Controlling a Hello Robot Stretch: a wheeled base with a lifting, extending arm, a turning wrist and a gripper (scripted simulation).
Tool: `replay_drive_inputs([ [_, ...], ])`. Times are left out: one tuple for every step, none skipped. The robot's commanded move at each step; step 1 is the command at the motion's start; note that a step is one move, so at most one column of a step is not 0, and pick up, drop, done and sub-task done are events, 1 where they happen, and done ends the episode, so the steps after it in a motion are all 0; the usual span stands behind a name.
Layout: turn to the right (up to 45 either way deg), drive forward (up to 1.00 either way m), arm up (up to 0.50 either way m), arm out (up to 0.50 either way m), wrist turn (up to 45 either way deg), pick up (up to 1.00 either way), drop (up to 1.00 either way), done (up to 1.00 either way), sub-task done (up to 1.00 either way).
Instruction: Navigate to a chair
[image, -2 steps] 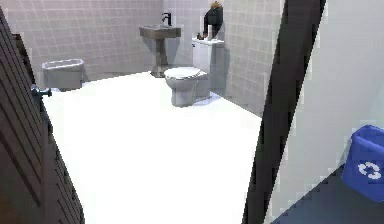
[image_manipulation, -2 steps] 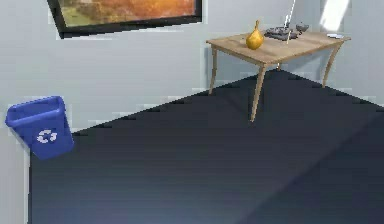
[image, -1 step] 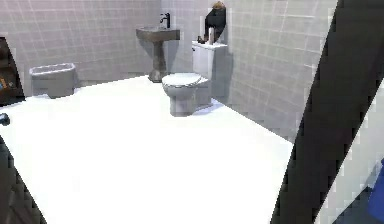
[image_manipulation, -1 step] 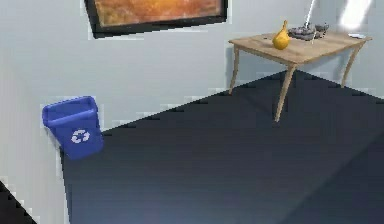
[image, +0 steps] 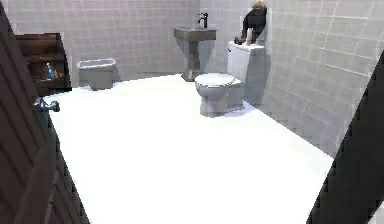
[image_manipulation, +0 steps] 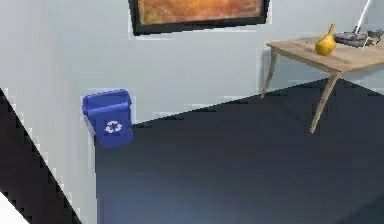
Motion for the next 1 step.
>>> replay_drive_inputs([
  [0.0, 0.80, 0.00, 0.00, 0.0, 0.00, 0.00, 0.00, 0.00],
])
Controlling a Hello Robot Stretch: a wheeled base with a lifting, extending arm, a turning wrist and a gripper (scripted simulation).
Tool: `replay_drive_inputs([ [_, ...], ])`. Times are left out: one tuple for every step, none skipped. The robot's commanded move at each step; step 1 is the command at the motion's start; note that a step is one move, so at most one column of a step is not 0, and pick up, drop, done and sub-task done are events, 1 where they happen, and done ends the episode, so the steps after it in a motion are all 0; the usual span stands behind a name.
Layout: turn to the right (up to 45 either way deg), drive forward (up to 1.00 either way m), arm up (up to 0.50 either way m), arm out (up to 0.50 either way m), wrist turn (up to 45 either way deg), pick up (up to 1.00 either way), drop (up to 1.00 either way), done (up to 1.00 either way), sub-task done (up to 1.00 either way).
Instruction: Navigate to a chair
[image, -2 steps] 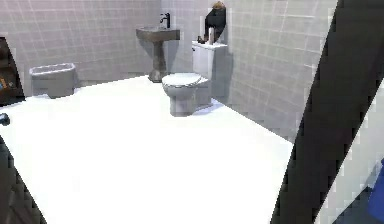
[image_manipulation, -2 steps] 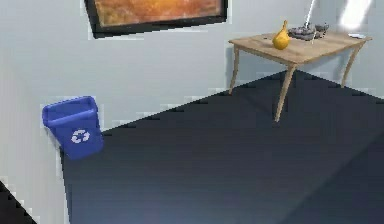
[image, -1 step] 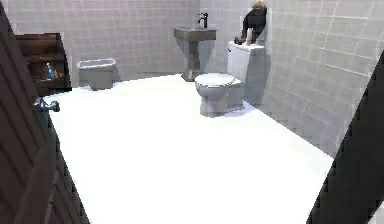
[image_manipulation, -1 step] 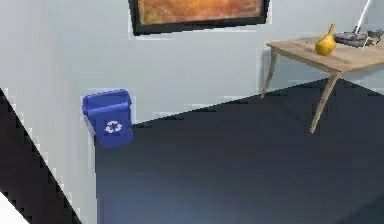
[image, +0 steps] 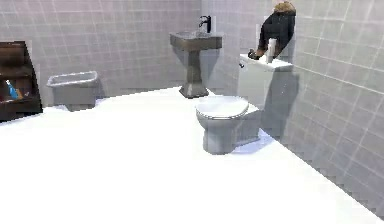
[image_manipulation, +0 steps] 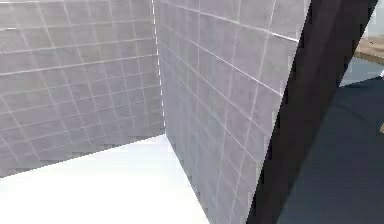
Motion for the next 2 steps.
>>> replay_drive_inputs([
  [-36.0, 0.00, 0.00, 0.00, 0.0, 0.00, 0.00, 0.00, 0.00],
  [0.0, 1.00, 0.00, 0.00, 0.0, 0.00, 0.00, 0.00, 0.00],
])
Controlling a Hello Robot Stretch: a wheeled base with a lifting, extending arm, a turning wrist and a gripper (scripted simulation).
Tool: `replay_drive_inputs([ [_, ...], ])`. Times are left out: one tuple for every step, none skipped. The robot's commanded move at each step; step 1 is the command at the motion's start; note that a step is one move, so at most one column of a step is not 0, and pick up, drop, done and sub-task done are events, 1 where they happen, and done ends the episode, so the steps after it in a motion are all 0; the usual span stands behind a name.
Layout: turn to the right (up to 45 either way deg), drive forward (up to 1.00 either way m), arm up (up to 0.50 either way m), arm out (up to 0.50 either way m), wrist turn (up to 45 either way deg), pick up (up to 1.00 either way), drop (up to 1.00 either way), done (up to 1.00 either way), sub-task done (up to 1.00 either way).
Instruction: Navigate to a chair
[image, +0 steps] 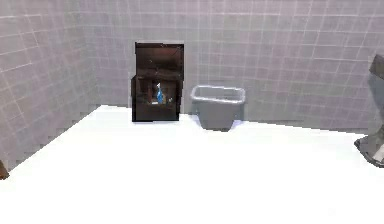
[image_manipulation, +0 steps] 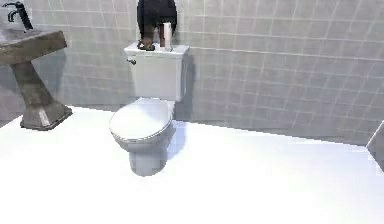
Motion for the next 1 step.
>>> replay_drive_inputs([
  [0.0, 0.25, 0.00, 0.00, 0.0, 0.00, 0.00, 0.00, 0.00],
])
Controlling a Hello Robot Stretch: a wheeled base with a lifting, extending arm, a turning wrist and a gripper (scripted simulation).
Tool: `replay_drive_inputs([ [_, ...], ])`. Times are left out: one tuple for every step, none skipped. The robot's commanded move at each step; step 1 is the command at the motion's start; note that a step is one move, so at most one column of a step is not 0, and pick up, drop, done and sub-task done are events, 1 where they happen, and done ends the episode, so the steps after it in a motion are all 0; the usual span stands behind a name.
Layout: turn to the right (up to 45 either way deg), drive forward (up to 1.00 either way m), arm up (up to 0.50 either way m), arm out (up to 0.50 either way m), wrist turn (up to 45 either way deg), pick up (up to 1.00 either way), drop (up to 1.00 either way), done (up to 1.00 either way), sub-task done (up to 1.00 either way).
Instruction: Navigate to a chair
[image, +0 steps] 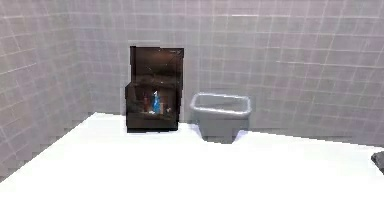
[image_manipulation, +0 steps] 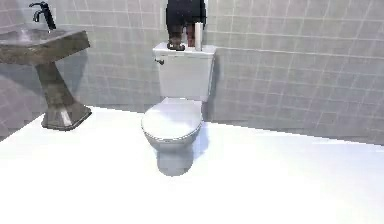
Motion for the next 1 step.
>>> replay_drive_inputs([
  [-45.0, 0.00, 0.00, 0.00, 0.0, 0.00, 0.00, 0.00, 0.00],
])
